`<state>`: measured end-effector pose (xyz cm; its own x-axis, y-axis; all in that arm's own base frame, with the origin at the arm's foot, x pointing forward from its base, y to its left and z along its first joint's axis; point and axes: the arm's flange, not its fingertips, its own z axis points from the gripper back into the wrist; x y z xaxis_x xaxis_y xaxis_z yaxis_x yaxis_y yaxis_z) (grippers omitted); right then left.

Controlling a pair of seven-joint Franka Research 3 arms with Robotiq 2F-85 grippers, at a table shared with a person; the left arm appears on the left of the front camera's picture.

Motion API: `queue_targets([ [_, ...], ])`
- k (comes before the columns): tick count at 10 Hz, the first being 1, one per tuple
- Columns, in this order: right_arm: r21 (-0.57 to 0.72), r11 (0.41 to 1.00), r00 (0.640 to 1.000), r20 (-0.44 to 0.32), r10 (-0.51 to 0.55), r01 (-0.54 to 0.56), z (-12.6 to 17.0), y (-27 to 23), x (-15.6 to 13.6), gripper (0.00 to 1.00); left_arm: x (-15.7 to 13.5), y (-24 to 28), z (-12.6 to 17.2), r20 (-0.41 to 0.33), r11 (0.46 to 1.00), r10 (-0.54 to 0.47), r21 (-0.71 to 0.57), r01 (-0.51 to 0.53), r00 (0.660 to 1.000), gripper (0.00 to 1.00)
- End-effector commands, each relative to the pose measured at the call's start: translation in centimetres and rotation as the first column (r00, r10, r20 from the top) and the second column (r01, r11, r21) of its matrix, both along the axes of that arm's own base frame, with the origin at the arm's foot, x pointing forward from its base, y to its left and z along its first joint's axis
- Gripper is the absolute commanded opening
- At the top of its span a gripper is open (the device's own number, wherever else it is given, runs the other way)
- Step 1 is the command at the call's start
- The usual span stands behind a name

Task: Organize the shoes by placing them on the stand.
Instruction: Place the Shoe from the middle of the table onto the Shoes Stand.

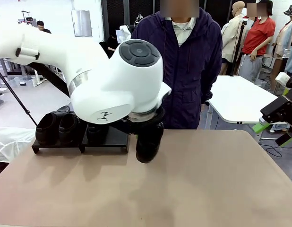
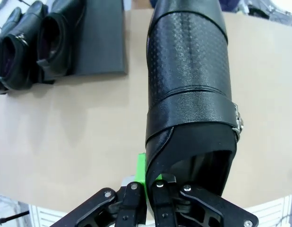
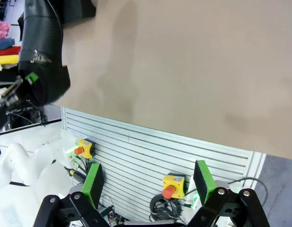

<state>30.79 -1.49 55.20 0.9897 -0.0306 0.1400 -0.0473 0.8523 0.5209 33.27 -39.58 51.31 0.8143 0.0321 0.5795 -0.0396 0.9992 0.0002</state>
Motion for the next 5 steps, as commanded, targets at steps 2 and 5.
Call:
queue_targets([
  [2, 0.027, 1.0, 1.0, 0.009, 0.016, -0.016, 0.4, 0.0, 0.3, 1.0, 7.4, 5.3, -0.8, 0.119, 0.993, -0.12, 0.004, 0.121, 0.986, 0.0],
  [5, 0.027, 1.0, 1.0, 0.009, 0.016, -0.016, 0.4, 0.0, 0.3, 1.0, 12.6, 10.1, -2.8, 0.196, 0.978, -0.202, -0.011, 0.208, 0.96, 0.0],
])
